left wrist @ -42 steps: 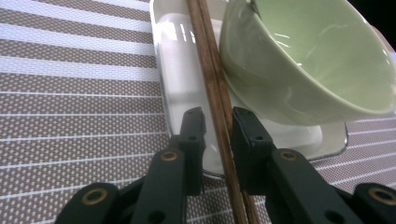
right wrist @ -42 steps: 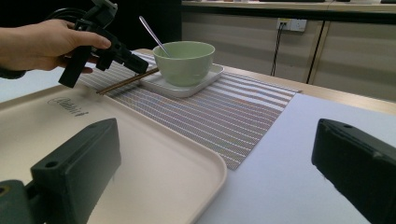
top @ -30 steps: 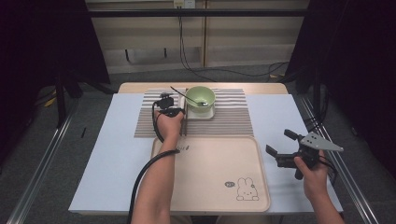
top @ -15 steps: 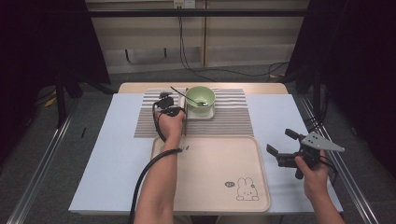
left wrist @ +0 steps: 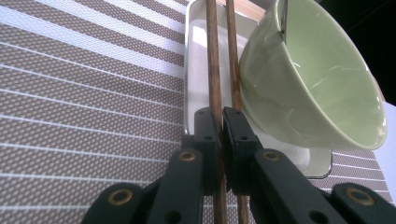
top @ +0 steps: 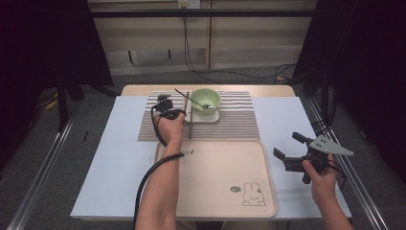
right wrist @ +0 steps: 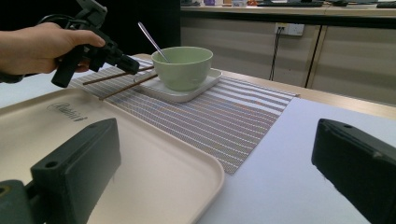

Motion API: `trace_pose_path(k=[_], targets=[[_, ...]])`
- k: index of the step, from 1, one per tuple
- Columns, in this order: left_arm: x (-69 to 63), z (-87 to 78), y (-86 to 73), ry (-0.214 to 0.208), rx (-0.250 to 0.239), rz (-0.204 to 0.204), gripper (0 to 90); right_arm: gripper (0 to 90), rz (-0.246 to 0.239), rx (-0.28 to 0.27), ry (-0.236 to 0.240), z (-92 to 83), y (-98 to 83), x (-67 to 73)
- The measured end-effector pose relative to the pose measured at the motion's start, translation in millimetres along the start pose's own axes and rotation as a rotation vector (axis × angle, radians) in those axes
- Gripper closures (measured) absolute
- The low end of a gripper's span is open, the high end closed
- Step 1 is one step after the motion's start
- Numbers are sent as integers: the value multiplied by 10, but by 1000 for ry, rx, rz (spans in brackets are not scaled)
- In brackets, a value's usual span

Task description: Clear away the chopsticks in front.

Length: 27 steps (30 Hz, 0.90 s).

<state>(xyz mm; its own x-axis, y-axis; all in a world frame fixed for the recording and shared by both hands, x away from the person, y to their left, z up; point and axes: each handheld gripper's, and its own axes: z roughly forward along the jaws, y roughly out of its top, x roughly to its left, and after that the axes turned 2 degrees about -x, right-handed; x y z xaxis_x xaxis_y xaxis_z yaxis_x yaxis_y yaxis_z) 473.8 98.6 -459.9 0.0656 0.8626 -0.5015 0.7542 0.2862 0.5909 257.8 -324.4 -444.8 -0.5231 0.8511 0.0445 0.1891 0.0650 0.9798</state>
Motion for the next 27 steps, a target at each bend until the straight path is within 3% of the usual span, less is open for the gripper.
trace_pose_path(k=[4, 5, 7, 9, 21, 27], targets=[[38, -64, -9, 13, 1, -8, 854, 10, 0, -3, 2, 11, 1, 0], [56, -92, -12, 1, 8, -27, 853, 10, -1, -3, 3, 12, 2, -1], [74, -115, -9, 6, 15, -12, 854, 10, -3, -6, 1, 17, 2, -1], [94, -155, -11, -3, 15, -23, 854, 10, 2, -3, 2, 23, 7, -1], [250, -449, 5, -26, -38, -69, 854, 10, -1, -11, 11, 62, 17, 4], [287, -656, -3, -28, -68, -71, 854, 10, 13, -11, 9, 77, 20, 10]])
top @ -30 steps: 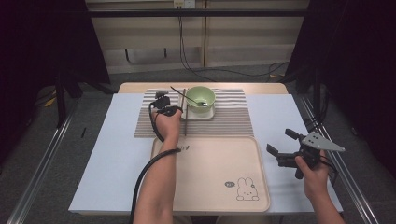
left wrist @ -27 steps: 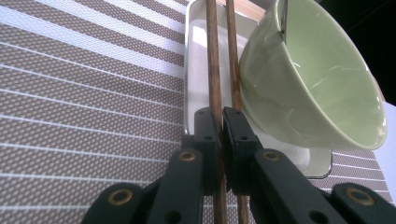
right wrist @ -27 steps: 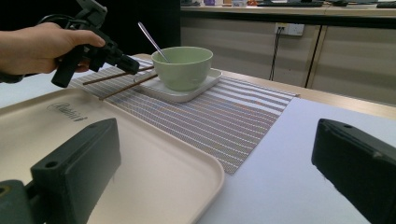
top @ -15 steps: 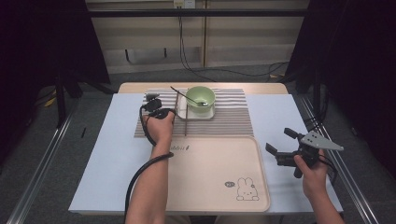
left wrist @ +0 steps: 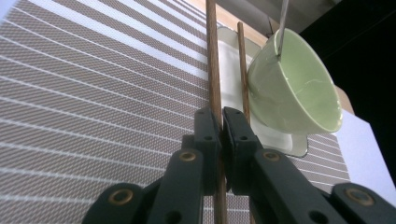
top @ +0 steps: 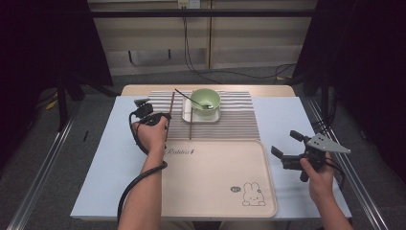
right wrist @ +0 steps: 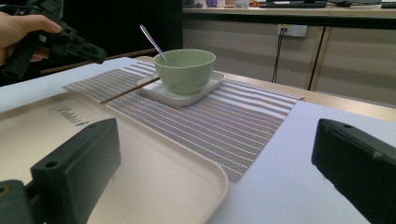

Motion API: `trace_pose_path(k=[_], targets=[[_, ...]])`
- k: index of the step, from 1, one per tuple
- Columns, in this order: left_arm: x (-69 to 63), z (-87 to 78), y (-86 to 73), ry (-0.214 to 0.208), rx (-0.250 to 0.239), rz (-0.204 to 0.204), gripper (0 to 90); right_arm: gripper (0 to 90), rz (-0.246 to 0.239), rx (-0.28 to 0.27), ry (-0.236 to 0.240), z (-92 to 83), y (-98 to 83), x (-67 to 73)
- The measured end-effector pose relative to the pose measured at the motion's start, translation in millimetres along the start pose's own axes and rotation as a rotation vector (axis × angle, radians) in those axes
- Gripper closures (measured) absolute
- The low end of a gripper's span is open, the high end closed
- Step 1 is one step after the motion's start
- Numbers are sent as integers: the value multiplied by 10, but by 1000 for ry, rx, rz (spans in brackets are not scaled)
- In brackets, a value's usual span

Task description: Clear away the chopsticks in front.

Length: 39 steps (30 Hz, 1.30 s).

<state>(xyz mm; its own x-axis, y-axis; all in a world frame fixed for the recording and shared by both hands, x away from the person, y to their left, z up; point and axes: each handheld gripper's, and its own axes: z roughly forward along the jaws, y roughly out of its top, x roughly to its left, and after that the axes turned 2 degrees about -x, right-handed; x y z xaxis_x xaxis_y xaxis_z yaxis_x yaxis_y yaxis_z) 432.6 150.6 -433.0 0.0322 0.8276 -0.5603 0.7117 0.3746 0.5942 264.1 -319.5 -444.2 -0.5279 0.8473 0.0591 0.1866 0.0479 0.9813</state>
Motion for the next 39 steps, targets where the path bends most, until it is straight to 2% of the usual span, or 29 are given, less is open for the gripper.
trace_pose_path(k=[3, 4, 5, 7, 14, 22, 23, 25, 27, 35, 38, 39], targets=[[12, -114, -14, 11, -2, 19, 854, 10, -5, 4, 5, 3, 1, 0], [20, -148, -23, 3, -4, -3, 854, 10, -8, 1, 6, 9, 0, 1], [31, -178, -35, 0, -19, -9, 854, 10, -12, 5, 3, 12, 0, 1], [40, -232, -53, 15, -11, 6, 854, 10, -16, 8, 4, 22, -2, 4], [133, -427, -111, -3, -24, -11, 854, 10, -9, 4, 12, 51, 11, 19], [195, -540, -200, -12, -12, -9, 855, 11, -16, 1, 17, 73, 14, 19], [195, -555, -214, -17, -16, -24, 854, 11, -15, 1, 14, 73, 15, 21], [210, -585, -241, -18, -19, -24, 854, 10, -17, 4, 16, 72, 15, 19], [233, -622, -268, -14, -26, -6, 855, 10, -15, 7, 15, 70, 15, 18], [259, -732, -366, -36, -30, -29, 854, 10, -12, 1, 5, 74, 16, 27], [264, -783, -395, -46, -35, -20, 855, 10, -13, 1, 7, 75, 16, 26], [271, -802, -409, -37, -38, -6, 855, 10, -13, 1, 7, 75, 16, 26]])
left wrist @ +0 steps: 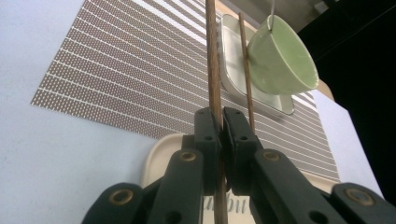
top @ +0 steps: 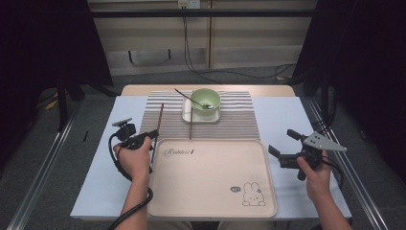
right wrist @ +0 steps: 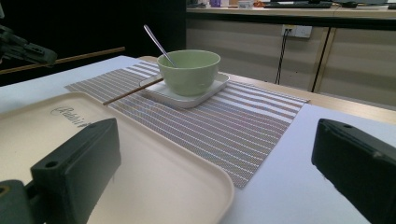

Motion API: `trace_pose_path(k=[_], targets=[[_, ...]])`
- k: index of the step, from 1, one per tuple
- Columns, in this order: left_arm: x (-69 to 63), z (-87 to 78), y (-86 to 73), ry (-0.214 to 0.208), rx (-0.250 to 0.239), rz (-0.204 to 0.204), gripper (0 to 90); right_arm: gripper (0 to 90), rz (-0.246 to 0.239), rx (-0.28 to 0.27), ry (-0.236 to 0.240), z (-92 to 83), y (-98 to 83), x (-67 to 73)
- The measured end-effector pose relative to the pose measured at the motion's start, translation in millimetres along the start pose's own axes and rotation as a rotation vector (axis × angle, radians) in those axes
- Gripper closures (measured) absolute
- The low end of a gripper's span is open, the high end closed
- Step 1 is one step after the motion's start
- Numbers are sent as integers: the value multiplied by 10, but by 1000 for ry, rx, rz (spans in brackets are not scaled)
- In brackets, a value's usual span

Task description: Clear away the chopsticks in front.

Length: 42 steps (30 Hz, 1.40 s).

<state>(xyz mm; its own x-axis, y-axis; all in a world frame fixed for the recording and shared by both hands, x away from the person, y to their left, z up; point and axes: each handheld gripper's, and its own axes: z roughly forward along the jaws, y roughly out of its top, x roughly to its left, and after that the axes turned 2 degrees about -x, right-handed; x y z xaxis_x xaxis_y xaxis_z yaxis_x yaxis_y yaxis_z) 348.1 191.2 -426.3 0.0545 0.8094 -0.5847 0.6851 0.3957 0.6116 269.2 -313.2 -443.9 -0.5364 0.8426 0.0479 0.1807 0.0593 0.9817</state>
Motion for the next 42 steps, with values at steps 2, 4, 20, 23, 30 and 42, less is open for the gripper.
trace_pose_path(k=[2, 4, 20, 23, 30, 42], targets=[[21, -35, -38, -14, -9, -7, 854, 10, -3, 1, -1, 0, 0, -1], [36, -59, -79, -14, -13, -7, 854, 10, -2, 0, -1, 5, -2, 2], [70, -257, -314, -26, -21, -18, 854, 10, -7, -2, 2, -2, 5, 13], [65, -277, -374, -33, -27, -17, 854, 10, -11, -1, 3, -6, 5, 10], [32, -346, -459, -37, -40, -6, 854, 10, -9, -2, 8, -2, 4, 11], [46, -434, -650, -19, -40, 7, 854, 10, -3, -3, 6, -6, 9, 20]])
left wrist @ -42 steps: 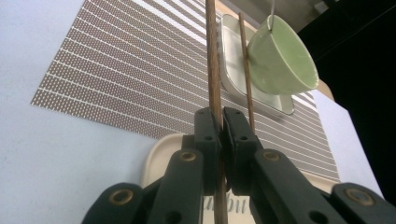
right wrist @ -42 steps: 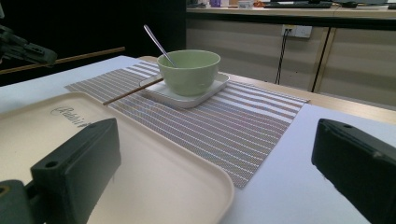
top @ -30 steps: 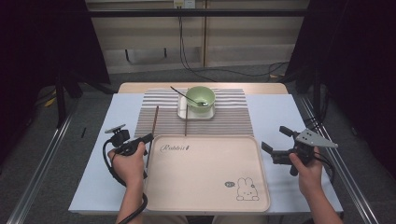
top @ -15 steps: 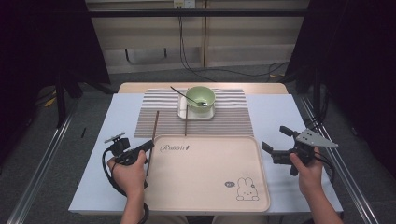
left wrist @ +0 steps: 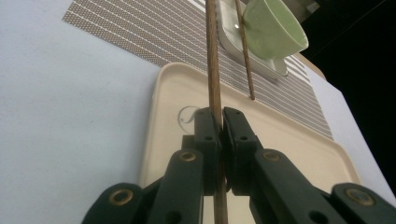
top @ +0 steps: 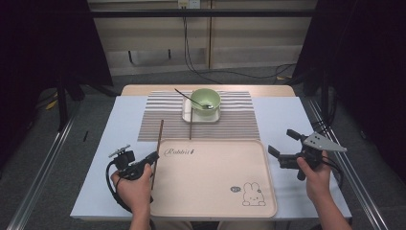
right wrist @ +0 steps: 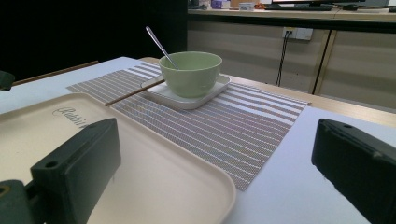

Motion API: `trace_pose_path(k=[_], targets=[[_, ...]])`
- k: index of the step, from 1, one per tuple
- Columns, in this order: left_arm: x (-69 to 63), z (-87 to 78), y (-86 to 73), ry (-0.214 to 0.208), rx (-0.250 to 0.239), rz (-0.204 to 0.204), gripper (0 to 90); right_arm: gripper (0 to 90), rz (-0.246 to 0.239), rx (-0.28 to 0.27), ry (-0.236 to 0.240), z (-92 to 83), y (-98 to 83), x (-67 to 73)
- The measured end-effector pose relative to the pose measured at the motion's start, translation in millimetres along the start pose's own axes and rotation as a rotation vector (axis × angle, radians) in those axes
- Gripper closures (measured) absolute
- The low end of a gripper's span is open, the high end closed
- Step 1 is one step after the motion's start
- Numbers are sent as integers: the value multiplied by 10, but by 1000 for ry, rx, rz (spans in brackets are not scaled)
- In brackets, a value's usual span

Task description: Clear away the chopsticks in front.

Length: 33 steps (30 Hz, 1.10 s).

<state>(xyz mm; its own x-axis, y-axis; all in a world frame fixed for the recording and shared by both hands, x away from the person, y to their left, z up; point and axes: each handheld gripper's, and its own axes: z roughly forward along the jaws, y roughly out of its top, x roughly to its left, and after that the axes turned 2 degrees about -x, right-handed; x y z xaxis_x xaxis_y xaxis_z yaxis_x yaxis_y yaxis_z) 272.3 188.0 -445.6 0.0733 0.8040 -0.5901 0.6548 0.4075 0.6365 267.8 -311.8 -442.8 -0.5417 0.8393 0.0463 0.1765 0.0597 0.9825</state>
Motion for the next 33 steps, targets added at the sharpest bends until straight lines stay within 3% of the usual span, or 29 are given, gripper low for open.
trace_pose_path(k=[8, 9, 15, 17, 27, 33], targets=[[15, -30, -114, 9, 2, -12, 854, 10, -3, -4, -1, 0, 3, -3], [6, -39, -135, 20, 4, 5, 854, 10, -4, -6, -1, 3, 2, -4], [10, -58, -198, 19, -2, -8, 854, 10, -4, -11, -4, 0, 7, 3], [7, -68, -211, 24, -3, 5, 854, 10, -2, -10, -4, 2, 6, 4], [-16, -105, -286, -5, -10, -1, 853, 11, -8, -6, 5, 5, 4, 1], [-17, -98, -345, -1, 6, 6, 853, 11, -12, -4, 6, 6, 4, 5]])
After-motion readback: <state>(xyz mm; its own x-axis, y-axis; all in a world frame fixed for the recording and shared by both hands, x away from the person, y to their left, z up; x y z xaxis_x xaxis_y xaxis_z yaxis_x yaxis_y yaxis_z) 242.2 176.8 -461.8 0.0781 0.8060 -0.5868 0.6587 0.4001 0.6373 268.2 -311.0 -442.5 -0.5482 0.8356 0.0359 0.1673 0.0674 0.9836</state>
